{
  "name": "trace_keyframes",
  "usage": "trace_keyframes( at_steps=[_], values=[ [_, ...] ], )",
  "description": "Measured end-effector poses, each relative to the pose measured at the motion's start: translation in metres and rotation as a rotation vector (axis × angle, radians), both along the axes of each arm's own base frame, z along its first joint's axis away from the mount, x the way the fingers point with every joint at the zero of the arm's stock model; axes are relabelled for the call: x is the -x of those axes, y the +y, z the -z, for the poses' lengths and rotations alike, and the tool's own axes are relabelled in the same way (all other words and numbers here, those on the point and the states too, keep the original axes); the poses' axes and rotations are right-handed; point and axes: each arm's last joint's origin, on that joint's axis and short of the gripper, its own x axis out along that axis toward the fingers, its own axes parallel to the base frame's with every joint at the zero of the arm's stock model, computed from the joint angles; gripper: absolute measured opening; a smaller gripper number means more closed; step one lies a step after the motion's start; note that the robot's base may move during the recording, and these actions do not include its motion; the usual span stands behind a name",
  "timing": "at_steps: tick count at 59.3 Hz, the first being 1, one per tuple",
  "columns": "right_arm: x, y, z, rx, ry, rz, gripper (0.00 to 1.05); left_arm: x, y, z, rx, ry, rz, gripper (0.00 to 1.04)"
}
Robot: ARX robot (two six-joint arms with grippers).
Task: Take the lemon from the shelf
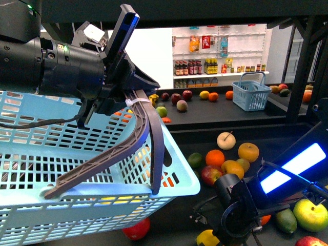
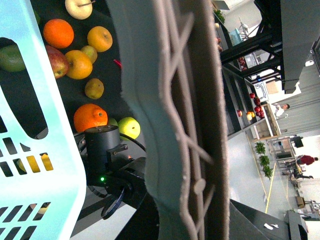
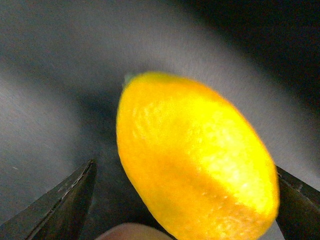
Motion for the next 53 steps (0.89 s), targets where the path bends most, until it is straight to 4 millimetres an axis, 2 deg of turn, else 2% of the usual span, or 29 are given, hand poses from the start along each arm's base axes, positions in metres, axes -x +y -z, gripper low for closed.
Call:
trace_keyframes(
  at_steps=[3, 16, 36, 44, 53],
  values=[
    [0.004, -0.002, 0.01, 0.024, 0.019, -0.011, 0.97, 0.0, 0.0, 0.0, 0.0, 0.0, 0.0, 0.08],
    [0.0, -0.006, 0.009, 0.039, -0.005, -0.03, 0.97, 0.0, 0.0, 0.0, 0.0, 0.0, 0.001, 0.08],
    [0.001, -0.009, 0.004, 0.046, -0.06, -0.042, 0.54, 0.0, 0.0, 0.0, 0.001, 0.002, 0.0, 0.08],
    [0.001, -0.014, -0.004, 0.034, -0.097, -0.034, 0.48, 0.0, 0.0, 0.0, 0.001, 0.001, 0.0, 0.08],
    [-0.001, -0.019, -0.029, -0.013, -0.169, -0.014, 0.46, 0.0, 0.0, 0.0, 0.001, 0.001, 0.0, 0.08]
  ],
)
